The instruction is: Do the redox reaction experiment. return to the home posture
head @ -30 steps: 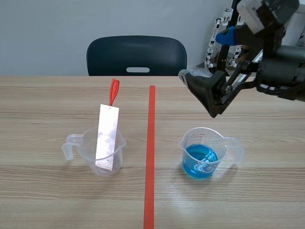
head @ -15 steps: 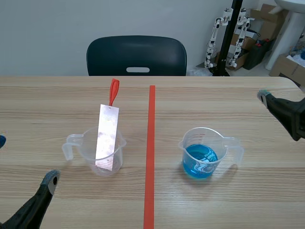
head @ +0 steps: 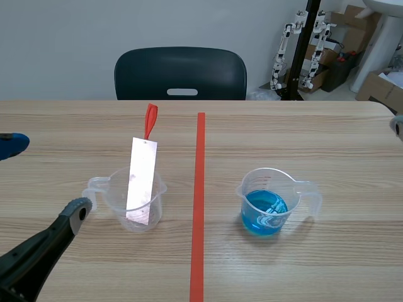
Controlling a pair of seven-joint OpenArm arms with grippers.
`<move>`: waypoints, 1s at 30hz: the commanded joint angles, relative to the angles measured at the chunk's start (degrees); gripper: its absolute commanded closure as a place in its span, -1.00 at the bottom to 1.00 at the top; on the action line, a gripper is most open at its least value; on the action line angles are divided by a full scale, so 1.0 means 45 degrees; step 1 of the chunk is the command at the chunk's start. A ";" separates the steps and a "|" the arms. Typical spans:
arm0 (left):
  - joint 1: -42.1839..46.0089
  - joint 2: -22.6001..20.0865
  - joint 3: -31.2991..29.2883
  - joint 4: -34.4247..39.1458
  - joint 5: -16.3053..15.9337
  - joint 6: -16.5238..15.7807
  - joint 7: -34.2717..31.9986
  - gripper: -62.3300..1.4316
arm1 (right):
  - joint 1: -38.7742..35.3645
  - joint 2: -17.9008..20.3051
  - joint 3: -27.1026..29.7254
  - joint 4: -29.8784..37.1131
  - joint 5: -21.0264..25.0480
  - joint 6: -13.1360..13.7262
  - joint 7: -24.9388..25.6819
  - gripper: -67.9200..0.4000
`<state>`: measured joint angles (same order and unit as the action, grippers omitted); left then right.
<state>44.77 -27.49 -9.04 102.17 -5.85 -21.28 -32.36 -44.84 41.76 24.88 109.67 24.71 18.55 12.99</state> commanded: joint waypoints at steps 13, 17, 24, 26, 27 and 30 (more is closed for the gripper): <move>-0.0209 0.0034 0.0078 0.1020 -0.0078 0.0015 0.0680 -1.00 | -0.3682 0.0063 0.1875 0.2477 0.0296 -0.0602 0.0311 -1.00; -0.0675 0.0034 0.0078 0.1015 -0.0083 0.0019 0.1268 -1.00 | -0.4702 -0.0248 0.2399 0.3031 0.0287 -0.0597 0.0495 -1.00; -0.0899 0.0029 0.0151 0.1015 0.0170 0.0019 0.1535 -1.00 | -0.6314 -0.0393 0.2885 0.3706 0.0228 -0.0563 0.1190 -1.00; -0.0899 0.0029 0.0175 0.1015 0.0544 0.0015 0.1530 -1.00 | -0.6635 -0.0389 0.2885 0.3925 0.0034 -0.0413 0.1190 -1.00; -0.0903 0.0029 0.0175 0.1015 0.0539 0.0015 0.1530 -1.00 | -0.6790 -0.0384 0.2885 0.4036 -0.0063 -0.0301 0.1166 -1.00; -0.0937 0.0029 0.0175 0.1015 0.0544 0.0010 0.1554 -1.00 | -0.7305 -0.0126 0.2885 0.4376 -0.0102 -0.0223 0.1132 -1.00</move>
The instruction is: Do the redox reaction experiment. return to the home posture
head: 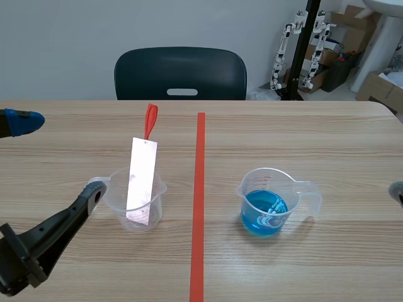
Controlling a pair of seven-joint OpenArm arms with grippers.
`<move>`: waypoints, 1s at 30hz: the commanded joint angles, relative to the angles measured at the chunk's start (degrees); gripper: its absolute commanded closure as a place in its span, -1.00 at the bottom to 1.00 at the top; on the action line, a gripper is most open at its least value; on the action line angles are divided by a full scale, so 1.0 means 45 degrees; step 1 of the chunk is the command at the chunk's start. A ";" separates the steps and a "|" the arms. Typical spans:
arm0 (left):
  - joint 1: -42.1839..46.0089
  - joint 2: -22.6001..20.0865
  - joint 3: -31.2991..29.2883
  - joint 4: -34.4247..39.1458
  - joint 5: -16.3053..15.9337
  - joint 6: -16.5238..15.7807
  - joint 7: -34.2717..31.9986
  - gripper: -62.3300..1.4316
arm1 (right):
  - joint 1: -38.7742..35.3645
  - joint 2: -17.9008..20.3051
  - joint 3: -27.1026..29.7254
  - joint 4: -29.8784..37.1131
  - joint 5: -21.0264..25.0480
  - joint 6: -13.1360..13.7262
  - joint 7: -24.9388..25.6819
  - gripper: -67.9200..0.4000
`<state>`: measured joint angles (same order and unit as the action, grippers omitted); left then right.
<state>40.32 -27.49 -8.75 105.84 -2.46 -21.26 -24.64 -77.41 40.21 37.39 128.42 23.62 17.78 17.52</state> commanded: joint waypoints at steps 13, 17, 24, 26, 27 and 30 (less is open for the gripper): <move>0.0063 0.0034 0.0112 0.0199 -0.0214 0.0000 0.0078 -1.00 | -0.0210 0.2395 0.0073 0.0466 0.0301 0.0049 -0.0670 -1.00; 0.0063 0.0034 0.0112 0.0199 -0.0214 0.0005 0.0117 -1.00 | -0.0210 0.2613 0.0073 0.0466 0.0282 0.0049 -0.0656 -1.00; 0.0063 0.0029 0.0112 0.0199 -0.0214 0.0005 0.0117 -1.00 | -0.0210 0.3633 0.0073 0.0646 0.0287 0.0053 -0.0670 -1.00; 0.0063 0.0029 0.0112 0.0199 -0.0214 0.0005 0.0117 -1.00 | -0.0210 0.3920 0.0073 0.0646 0.0287 0.0083 -0.0675 -1.00; 0.0063 0.0029 0.0112 0.0199 -0.0214 0.0005 0.0121 -1.00 | -0.0210 0.4022 0.0073 0.0646 0.0287 0.0165 -0.0675 -1.00; 0.0063 0.0029 0.0112 0.0199 -0.0214 0.0005 0.0151 -1.00 | 0.0019 0.4124 0.0073 0.0646 0.0301 0.0767 -0.0918 -1.00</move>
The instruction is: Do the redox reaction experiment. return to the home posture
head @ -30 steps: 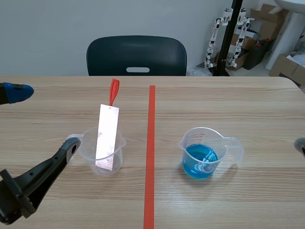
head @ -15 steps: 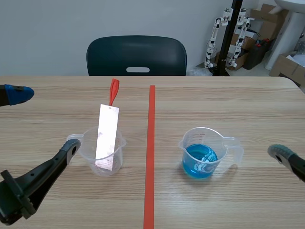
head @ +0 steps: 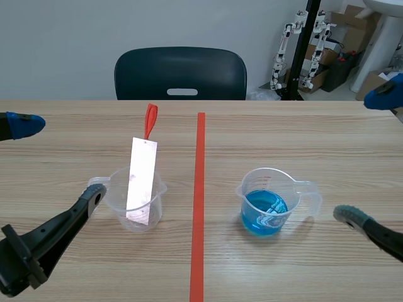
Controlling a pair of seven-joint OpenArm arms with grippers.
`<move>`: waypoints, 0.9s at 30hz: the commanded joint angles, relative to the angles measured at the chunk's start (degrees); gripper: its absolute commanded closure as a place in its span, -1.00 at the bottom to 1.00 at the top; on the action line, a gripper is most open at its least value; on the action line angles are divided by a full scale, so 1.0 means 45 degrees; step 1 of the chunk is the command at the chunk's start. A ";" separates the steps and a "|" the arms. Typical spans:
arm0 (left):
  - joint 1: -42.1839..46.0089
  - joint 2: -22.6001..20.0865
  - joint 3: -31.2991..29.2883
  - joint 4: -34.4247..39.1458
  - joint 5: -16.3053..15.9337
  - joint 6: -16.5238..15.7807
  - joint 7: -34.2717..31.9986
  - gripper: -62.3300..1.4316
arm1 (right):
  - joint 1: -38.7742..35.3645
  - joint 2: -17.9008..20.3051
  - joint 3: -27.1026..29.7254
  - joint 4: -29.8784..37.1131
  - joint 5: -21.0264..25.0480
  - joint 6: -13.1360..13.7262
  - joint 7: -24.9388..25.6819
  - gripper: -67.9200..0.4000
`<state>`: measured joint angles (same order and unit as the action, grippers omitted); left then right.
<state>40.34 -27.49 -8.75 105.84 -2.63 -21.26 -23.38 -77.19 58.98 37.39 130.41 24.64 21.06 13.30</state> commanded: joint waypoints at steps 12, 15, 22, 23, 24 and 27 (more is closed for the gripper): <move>0.0058 0.0029 0.0107 0.0199 -0.0180 0.0010 -0.0131 -1.00 | 0.2414 -0.0680 -0.0738 0.0199 0.0908 0.1530 -0.1948 -1.00; 0.0058 0.0029 0.0107 0.0199 -0.0189 0.0010 -0.0131 -1.00 | 0.2909 -0.1205 -0.1413 0.0199 0.0675 0.1962 -0.2322 -1.00; 0.0058 0.0029 0.0107 0.0199 -0.0223 0.0010 -0.0180 -1.00 | 0.3861 -0.2569 -0.2613 0.0131 -0.0724 0.1899 -0.2346 -1.00; 0.0058 0.0029 0.0107 0.0199 -0.0223 0.0010 -0.0180 -1.00 | 0.3852 -0.2696 -0.2647 0.0131 -0.0782 0.1899 -0.2307 -1.00; 0.0058 0.0029 0.0107 0.0199 -0.0223 0.0010 -0.0180 -1.00 | 0.3847 -0.2837 -0.2647 0.0131 -0.0782 0.1904 -0.2322 -1.00; 0.0058 0.0029 0.0107 0.0199 -0.0223 0.0010 -0.0180 -1.00 | 0.3852 -0.3463 -0.2647 0.0131 -0.0797 0.1899 -0.2312 -1.00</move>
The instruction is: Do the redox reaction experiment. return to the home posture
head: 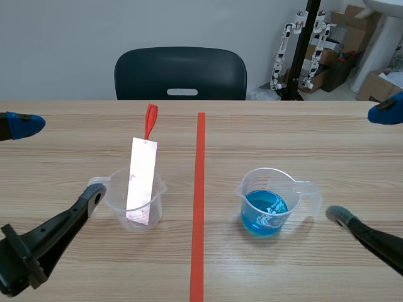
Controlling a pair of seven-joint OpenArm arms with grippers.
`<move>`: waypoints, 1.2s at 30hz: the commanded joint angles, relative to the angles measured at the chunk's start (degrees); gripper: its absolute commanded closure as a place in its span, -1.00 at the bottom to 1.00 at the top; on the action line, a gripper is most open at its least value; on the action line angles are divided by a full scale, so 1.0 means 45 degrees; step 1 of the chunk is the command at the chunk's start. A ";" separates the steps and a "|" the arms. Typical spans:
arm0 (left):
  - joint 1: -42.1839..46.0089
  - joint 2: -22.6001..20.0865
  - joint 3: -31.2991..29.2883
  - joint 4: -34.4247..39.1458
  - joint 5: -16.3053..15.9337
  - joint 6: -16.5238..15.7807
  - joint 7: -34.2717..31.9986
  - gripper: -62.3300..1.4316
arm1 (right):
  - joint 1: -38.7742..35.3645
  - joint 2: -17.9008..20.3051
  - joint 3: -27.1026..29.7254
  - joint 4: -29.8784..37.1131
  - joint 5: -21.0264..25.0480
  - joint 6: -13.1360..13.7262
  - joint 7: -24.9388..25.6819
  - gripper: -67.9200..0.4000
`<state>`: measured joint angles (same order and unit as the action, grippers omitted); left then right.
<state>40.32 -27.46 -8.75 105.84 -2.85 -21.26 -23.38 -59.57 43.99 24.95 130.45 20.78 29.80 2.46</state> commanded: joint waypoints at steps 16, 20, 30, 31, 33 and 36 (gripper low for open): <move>0.0063 0.0024 0.0107 0.0199 -0.0170 0.0010 -0.0175 -1.00 | -0.0068 -0.2905 0.0117 0.0121 -0.1593 -0.0039 0.0782 -1.00; 0.0063 0.0024 0.0107 0.0199 -0.0170 0.0010 -0.0170 -1.00 | -0.0102 -0.2900 0.0117 0.0121 -0.1593 -0.0039 0.1054 -1.00; 0.0063 0.0024 0.0107 0.0199 -0.0170 0.0010 -0.0175 -1.00 | -0.0102 -0.2900 -0.0573 0.0078 -0.2599 -0.0155 0.1243 -1.00; 0.0063 0.0024 0.0107 0.0199 -0.0170 0.0010 -0.0175 -1.00 | -0.0102 -0.2900 -0.0733 0.0044 -0.2769 -0.0340 0.1243 -1.00; 0.0063 0.0024 0.0107 0.0199 -0.0170 0.0010 -0.0175 -1.00 | -0.0102 -0.2900 -0.0971 0.0019 -0.2958 -0.0840 0.1243 -1.00; 0.0063 0.0024 0.0107 0.0199 -0.0170 0.0010 -0.0175 -1.00 | -0.0097 -0.2900 -0.1064 0.0019 -0.3016 -0.1141 0.1307 -1.00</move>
<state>40.34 -27.46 -8.75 105.84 -2.85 -21.26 -23.38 -59.75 30.50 19.70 130.45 6.85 24.75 7.49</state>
